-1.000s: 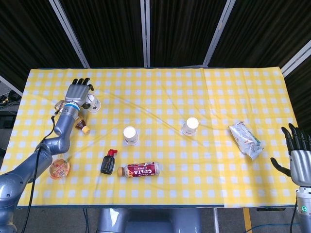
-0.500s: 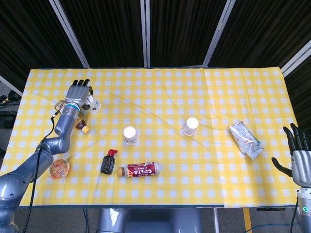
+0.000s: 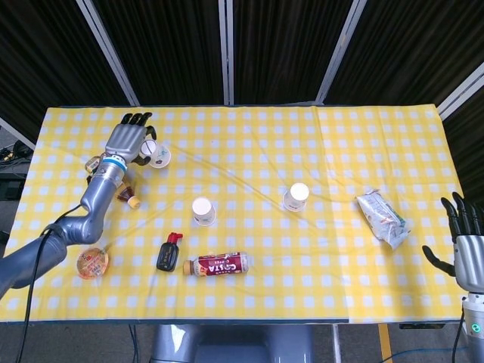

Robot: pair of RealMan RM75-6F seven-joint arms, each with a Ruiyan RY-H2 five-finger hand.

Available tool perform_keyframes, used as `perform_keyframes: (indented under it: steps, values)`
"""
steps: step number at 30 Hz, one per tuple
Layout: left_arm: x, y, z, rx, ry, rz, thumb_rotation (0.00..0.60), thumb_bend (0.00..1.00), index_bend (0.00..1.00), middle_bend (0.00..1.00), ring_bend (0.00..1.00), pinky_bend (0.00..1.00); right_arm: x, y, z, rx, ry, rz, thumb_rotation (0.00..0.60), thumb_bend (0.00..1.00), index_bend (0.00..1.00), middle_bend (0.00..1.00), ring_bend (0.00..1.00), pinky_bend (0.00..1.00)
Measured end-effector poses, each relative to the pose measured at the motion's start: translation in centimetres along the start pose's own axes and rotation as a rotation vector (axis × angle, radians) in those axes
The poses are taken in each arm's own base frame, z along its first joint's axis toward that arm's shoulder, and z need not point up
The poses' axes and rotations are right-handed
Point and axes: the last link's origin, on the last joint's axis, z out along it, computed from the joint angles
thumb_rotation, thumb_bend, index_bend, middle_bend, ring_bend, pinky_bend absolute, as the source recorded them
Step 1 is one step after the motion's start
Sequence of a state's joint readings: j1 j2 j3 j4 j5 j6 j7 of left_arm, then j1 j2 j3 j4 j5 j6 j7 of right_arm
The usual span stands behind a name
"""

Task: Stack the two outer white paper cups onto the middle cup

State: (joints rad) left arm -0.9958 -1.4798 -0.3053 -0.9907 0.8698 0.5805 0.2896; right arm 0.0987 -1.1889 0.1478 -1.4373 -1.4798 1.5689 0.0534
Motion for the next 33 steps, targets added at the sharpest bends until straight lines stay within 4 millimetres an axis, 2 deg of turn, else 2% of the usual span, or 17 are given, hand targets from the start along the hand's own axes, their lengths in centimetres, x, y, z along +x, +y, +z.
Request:
perform_keyframes:
  steps: [8,13,19,23,33]
  values:
    - [2.9,4.3,-5.3,-0.205,0.045,-0.018,0.6,0.32,0.42,0.0,0.0,0.0,0.0,0.1,0.1,-0.001,0.005,0.005,0.6,0.1,0.06,0.0,0.0,0.0]
    - [4.3,5.5,-8.5,-0.298,0.063,0.029,0.6,0.32,0.41,0.0,0.0,0.0,0.1,0.1,0.1,-0.003,0.006,0.007,0.6,0.1,0.06,0.0,0.0,0.0]
    - [3.6,6.3,-10.8,-0.361,0.01,0.118,0.6,0.32,0.41,0.0,0.0,0.0,0.3,0.1,0.0,-0.003,0.011,0.012,0.6,0.1,0.06,0.0,0.0,0.0]
    - [2.5,6.9,-11.3,-0.386,-0.028,0.159,0.6,0.32,0.41,0.0,0.0,0.0,0.5,0.0,0.0,-0.001,0.015,0.018,0.6,0.1,0.06,0.0,0.0,0.0]
    - [0.6,8.7,-10.7,-0.403,-0.034,0.151,0.6,0.32,0.41,0.0,0.0,0.0,0.7,0.0,-0.1,0.001,0.016,0.026,0.6,0.1,0.06,0.0,0.0,0.0]
